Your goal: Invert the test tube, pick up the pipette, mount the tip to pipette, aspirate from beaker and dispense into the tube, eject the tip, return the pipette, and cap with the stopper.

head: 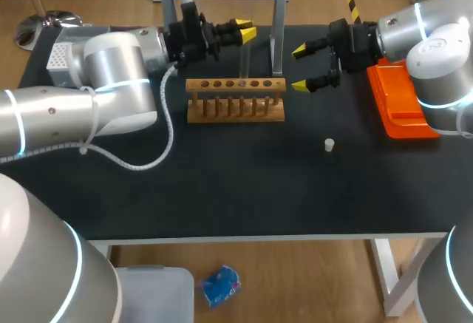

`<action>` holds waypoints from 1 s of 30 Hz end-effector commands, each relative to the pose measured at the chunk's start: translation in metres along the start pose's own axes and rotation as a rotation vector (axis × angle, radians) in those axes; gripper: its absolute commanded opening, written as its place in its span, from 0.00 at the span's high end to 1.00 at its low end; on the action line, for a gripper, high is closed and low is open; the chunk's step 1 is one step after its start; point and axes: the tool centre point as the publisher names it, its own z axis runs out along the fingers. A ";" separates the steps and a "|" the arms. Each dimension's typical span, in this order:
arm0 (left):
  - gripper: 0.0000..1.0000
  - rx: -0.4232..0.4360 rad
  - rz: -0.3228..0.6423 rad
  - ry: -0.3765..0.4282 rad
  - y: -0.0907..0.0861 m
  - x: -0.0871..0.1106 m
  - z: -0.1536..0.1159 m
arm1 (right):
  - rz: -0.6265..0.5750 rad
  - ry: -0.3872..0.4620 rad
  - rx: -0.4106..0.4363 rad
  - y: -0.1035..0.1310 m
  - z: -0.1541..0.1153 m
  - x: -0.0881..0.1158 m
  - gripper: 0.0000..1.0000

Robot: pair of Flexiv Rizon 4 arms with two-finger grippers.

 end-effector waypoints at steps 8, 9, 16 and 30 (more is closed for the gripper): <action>1.00 0.017 -0.005 -0.025 0.009 -0.001 -0.004 | -0.001 0.000 0.000 0.000 -0.001 0.000 0.00; 1.00 0.017 -0.006 -0.024 0.010 -0.001 -0.003 | -0.001 0.000 0.000 0.000 -0.001 0.000 0.00; 1.00 0.017 -0.010 -0.024 0.015 -0.004 -0.001 | -0.001 0.000 0.000 0.000 -0.001 0.000 0.00; 1.00 0.030 0.004 -0.034 0.022 -0.003 -0.003 | -0.001 0.000 0.000 0.000 -0.001 0.000 0.00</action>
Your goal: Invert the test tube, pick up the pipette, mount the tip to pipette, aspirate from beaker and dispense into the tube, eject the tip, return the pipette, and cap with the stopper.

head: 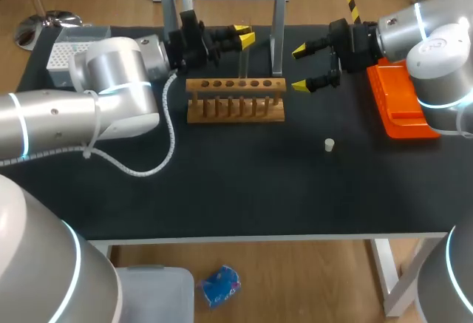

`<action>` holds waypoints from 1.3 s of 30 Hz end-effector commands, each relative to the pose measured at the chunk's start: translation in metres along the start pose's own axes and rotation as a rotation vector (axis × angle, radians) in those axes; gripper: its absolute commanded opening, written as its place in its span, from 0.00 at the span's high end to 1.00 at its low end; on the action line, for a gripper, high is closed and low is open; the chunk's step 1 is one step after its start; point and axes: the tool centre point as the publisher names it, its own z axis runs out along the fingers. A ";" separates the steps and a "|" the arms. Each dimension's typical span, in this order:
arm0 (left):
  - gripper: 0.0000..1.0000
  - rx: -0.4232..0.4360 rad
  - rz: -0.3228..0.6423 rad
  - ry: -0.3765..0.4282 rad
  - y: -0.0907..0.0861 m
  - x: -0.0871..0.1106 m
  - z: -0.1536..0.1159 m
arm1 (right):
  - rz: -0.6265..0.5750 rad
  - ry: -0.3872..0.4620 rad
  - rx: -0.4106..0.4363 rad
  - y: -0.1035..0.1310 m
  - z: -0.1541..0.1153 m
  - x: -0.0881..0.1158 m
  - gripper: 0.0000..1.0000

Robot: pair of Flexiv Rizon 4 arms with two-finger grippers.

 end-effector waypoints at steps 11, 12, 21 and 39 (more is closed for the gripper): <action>1.00 0.024 0.008 -0.012 0.013 0.003 -0.005 | -0.001 0.000 0.000 0.000 -0.001 0.000 0.00; 1.00 0.026 0.009 -0.013 0.013 0.002 -0.005 | -0.001 0.000 0.000 0.000 -0.001 0.000 0.00; 1.00 0.035 0.003 -0.016 0.022 0.000 -0.004 | -0.001 0.000 0.000 0.000 -0.001 0.000 0.00; 1.00 -0.005 -0.029 -0.025 0.039 -0.004 -0.009 | -0.001 0.000 0.000 0.000 -0.001 0.000 0.00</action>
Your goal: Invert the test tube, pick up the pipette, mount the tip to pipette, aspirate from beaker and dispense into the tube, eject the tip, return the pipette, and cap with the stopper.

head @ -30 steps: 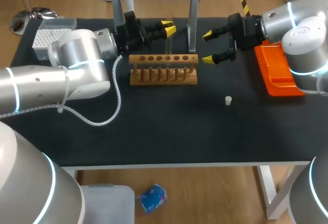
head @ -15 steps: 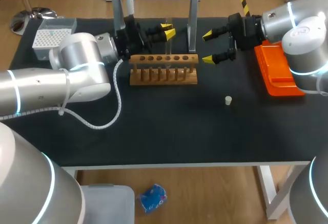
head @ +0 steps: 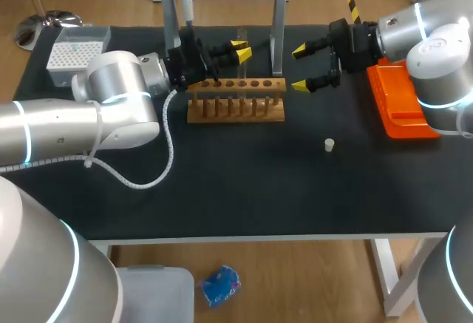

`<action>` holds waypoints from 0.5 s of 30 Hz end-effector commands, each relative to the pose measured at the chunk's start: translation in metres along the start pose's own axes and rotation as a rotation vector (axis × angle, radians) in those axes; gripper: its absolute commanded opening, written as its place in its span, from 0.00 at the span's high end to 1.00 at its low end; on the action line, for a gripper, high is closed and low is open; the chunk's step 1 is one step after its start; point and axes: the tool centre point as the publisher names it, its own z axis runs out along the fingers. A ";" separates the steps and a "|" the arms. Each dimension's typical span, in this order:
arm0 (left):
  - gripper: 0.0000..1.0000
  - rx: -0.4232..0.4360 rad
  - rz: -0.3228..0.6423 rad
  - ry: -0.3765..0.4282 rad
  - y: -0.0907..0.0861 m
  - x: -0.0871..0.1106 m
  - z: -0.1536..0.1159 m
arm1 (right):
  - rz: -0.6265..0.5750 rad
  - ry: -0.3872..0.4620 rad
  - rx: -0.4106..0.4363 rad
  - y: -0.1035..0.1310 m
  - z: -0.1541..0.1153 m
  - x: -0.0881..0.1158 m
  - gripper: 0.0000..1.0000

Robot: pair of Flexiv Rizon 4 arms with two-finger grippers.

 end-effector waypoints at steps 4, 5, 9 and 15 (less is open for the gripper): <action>1.00 -0.054 0.008 -0.004 0.002 -0.002 0.002 | -0.001 0.000 0.000 0.000 -0.001 0.000 0.00; 1.00 -0.067 0.011 -0.006 0.003 -0.003 0.002 | -0.001 0.000 0.000 0.000 -0.001 0.000 0.00; 1.00 -0.117 0.020 -0.007 0.004 -0.003 0.002 | -0.001 0.000 0.000 0.000 -0.001 0.000 0.00; 1.00 -0.172 0.034 -0.008 0.005 -0.003 0.001 | -0.001 0.000 0.000 0.000 -0.001 0.000 0.00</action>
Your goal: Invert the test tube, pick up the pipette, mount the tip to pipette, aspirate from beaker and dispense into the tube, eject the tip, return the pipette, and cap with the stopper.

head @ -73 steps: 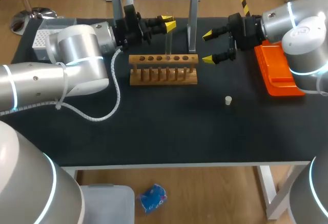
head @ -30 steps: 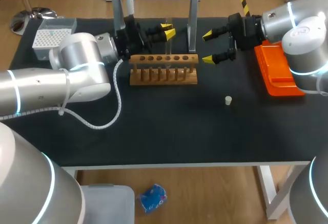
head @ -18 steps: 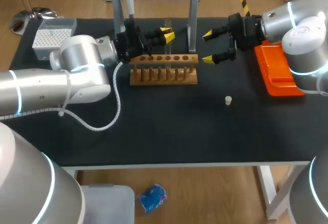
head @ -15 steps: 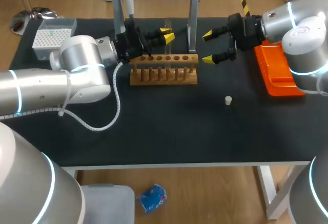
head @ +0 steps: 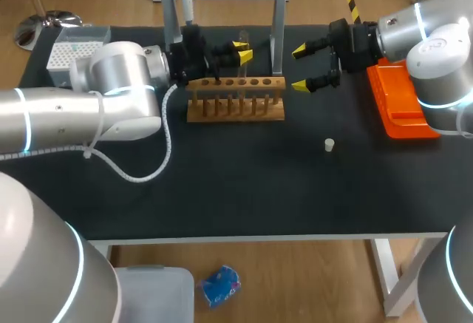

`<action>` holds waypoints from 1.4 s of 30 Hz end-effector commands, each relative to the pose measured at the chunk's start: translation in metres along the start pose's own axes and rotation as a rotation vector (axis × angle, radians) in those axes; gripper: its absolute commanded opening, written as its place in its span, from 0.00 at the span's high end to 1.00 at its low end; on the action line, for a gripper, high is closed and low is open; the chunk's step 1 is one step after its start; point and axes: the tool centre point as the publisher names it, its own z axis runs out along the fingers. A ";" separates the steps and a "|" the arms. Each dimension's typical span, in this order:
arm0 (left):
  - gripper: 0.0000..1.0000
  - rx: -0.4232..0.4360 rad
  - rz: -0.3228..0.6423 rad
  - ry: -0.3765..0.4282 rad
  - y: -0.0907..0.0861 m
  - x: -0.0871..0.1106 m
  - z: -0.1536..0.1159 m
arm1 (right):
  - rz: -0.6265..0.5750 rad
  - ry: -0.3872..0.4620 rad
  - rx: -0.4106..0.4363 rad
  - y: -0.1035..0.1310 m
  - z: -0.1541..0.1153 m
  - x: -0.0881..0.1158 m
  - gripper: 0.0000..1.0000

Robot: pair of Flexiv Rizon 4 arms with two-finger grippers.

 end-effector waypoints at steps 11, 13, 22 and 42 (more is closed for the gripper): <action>1.00 -0.098 -0.001 0.001 -0.002 0.005 -0.007 | -0.001 0.000 0.000 0.000 -0.001 0.000 0.00; 1.00 -0.118 0.001 0.002 -0.001 0.005 -0.008 | -0.001 0.000 0.000 0.000 -0.001 0.000 0.00; 1.00 -0.242 0.016 0.008 0.004 0.006 -0.008 | -0.001 0.000 0.000 0.000 -0.001 0.000 0.00; 0.95 -0.300 -0.017 0.015 0.013 0.008 -0.006 | -0.001 0.000 0.000 0.000 -0.001 0.000 0.00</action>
